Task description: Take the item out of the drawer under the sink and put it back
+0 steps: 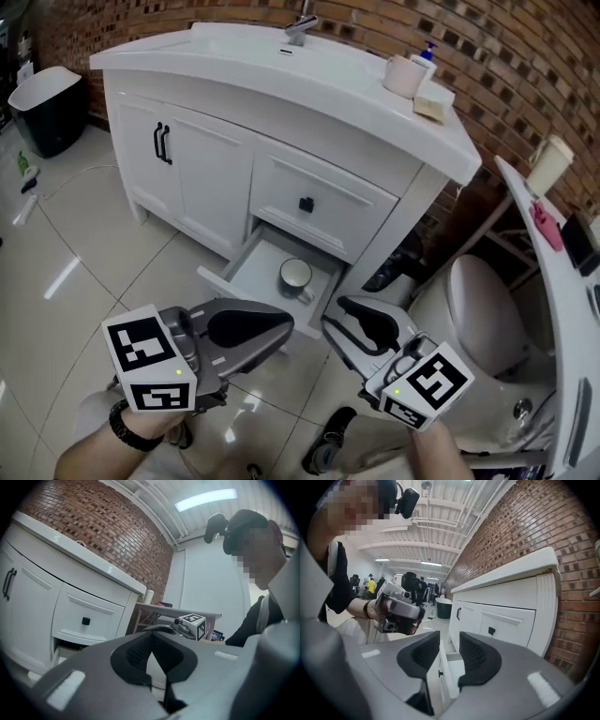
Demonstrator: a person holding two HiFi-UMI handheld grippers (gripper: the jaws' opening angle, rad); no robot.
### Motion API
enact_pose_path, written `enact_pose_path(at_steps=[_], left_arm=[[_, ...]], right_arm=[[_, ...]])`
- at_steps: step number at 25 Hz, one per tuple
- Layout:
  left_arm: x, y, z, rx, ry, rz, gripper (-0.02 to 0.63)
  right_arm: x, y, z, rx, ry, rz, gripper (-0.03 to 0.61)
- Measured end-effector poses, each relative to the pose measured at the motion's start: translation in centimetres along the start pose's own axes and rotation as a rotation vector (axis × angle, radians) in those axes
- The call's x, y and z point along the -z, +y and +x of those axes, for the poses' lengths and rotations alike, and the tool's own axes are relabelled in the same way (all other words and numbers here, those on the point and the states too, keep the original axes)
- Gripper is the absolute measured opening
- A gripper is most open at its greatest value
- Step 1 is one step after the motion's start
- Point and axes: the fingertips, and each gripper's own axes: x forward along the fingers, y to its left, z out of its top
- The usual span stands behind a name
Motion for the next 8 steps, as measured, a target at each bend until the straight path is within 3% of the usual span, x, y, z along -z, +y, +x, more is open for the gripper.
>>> enact_pose_path(at_steps=[8], left_arm=[[-0.15, -0.03, 0.86, 0.013, 0.001, 0.031, 0.015]], right_arm=[[-0.96, 0.37, -0.47, -0.052, -0.026, 0.017, 0.120]])
